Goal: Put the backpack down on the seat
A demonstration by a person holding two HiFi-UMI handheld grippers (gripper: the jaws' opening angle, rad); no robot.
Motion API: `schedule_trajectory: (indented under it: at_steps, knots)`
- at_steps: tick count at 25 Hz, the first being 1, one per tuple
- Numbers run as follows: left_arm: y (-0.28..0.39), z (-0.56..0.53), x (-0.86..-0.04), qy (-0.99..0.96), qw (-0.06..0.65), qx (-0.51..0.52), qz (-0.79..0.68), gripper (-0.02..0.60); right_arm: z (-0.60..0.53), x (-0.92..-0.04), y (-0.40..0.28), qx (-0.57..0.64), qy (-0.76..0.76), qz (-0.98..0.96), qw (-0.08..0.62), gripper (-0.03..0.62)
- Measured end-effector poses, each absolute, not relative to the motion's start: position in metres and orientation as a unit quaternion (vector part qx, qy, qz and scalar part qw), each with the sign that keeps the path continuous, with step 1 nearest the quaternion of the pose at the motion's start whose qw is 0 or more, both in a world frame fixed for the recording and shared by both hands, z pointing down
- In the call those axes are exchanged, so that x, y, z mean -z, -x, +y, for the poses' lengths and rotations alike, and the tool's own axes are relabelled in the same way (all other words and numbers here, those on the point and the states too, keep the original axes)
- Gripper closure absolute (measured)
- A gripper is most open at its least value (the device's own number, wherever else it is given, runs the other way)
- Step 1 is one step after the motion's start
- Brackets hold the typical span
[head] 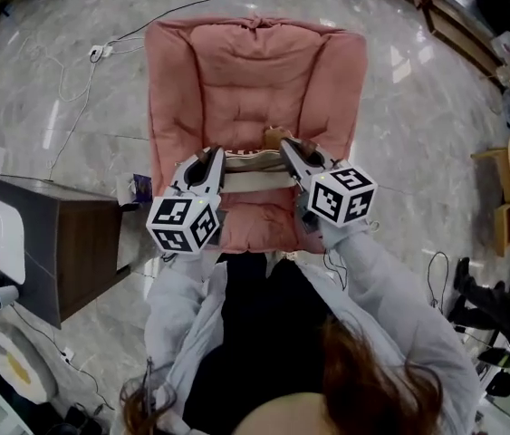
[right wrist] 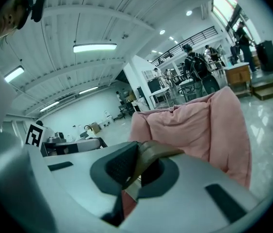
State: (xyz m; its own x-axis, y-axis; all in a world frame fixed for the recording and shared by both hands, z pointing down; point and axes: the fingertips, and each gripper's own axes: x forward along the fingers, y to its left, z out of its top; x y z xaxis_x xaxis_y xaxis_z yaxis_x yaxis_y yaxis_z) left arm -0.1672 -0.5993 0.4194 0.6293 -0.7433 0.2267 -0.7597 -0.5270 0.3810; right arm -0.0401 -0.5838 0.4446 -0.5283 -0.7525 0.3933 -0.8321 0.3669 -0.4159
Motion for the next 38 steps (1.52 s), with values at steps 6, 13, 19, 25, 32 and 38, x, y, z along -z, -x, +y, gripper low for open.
schedule_trajectory:
  at_steps: [6, 13, 19, 25, 32, 38]
  knots:
    - [0.151, -0.632, -0.429, -0.885, 0.232, -0.021, -0.402, 0.557, -0.615, -0.445, 0.021, -0.289, -0.522, -0.8, 0.062, 0.586]
    - [0.156, -0.621, -0.463, -0.882, 0.267, -0.012, -0.387, 0.557, -0.586, -0.486, 0.031, -0.314, -0.524, -0.787, 0.085, 0.586]
    - [0.16, -0.581, -0.475, -0.871, 0.273, -0.018, -0.407, 0.557, -0.546, -0.504, 0.034, -0.324, -0.503, -0.796, 0.09, 0.586]
    - [0.161, -0.522, -0.497, -0.846, 0.297, -0.039, -0.44, 0.557, -0.489, -0.52, 0.034, -0.354, -0.475, -0.801, 0.085, 0.586]
    - [0.173, -0.45, -0.531, -0.814, 0.344, -0.049, -0.466, 0.555, -0.428, -0.54, 0.041, -0.378, -0.452, -0.803, 0.091, 0.586]
    - [0.186, -0.403, -0.557, -0.797, 0.357, -0.065, -0.482, 0.555, -0.382, -0.565, 0.053, -0.401, -0.436, -0.799, 0.108, 0.586]
